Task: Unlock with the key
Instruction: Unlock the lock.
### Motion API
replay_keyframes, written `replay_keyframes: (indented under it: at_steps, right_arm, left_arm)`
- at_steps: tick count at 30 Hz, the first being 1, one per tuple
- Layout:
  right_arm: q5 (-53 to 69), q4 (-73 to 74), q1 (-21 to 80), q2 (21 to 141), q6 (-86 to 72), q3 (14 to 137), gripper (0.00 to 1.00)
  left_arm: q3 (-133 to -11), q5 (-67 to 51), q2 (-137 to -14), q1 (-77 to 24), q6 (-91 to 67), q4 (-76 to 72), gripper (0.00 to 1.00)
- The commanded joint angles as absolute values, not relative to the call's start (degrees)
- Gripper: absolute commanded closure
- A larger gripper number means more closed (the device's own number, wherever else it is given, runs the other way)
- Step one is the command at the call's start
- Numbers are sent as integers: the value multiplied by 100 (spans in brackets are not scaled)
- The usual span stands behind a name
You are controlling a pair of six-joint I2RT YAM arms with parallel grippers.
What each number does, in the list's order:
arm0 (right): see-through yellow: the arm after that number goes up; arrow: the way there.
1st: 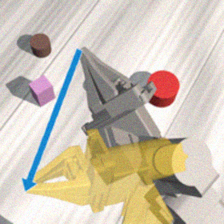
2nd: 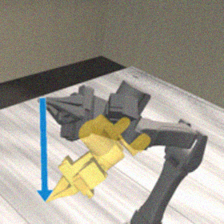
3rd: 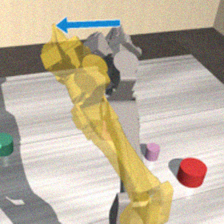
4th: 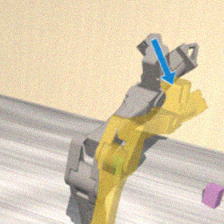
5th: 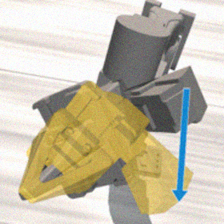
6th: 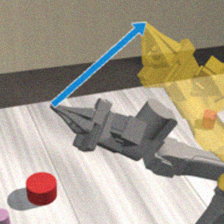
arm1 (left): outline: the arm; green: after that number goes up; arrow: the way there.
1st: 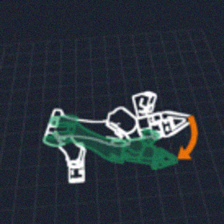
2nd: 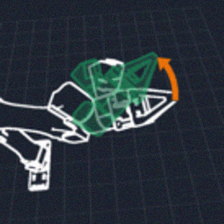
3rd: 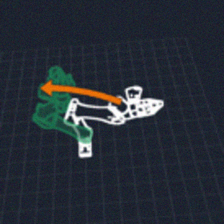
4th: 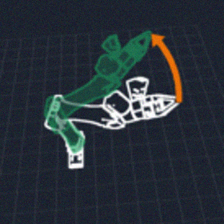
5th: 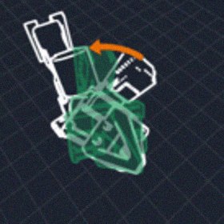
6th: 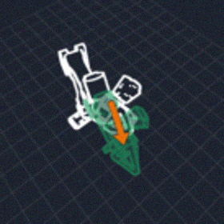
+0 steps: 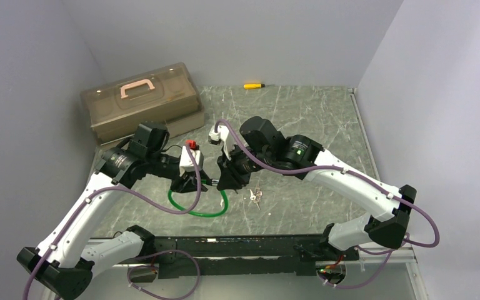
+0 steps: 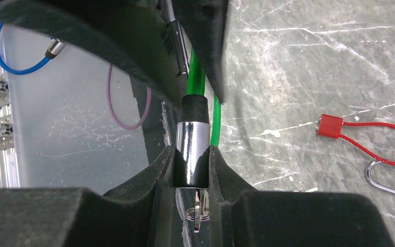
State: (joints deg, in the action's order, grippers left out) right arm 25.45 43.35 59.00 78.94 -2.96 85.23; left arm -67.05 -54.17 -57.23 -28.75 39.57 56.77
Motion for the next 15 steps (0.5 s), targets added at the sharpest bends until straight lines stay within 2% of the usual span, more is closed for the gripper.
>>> replay_keyframes:
  at_steps: [1, 3, 4, 6, 7, 10, 12, 15]
  right_arm:
    - [2515, 3758, 5942, 7584, -268, 8778, 100]
    - [2548, 3667, 5943, 7567, -293, 8742, 100]
    - [2567, 3615, 5942, 7567, -312, 8724, 100]
    - [2589, 3525, 5949, 7574, -380, 8687, 100]
    - [2556, 3509, 5942, 7576, -395, 8682, 97]
    - [2414, 3625, 5933, 7536, -357, 8726, 78]
    - [2184, 3697, 5926, 7334, -322, 8704, 60]
    - [2028, 3671, 5902, 6965, -289, 8578, 51]
  left_arm:
    - [-6689, -5704, -5712, -2874, 4124, 5733, 71]
    - [-6704, -5782, -5706, -2874, 4093, 5730, 95]
    - [-6718, -5817, -5704, -2874, 4088, 5737, 99]
    - [-6766, -5853, -5704, -2873, 4004, 5692, 100]
    - [-6789, -5851, -5692, -2874, 3936, 5653, 100]
    - [-6883, -5862, -5657, -2867, 3794, 5602, 100]
    - [-6937, -5810, -5642, -2872, 3723, 5603, 100]
    - [-6990, -5732, -5601, -2869, 3583, 5559, 100]
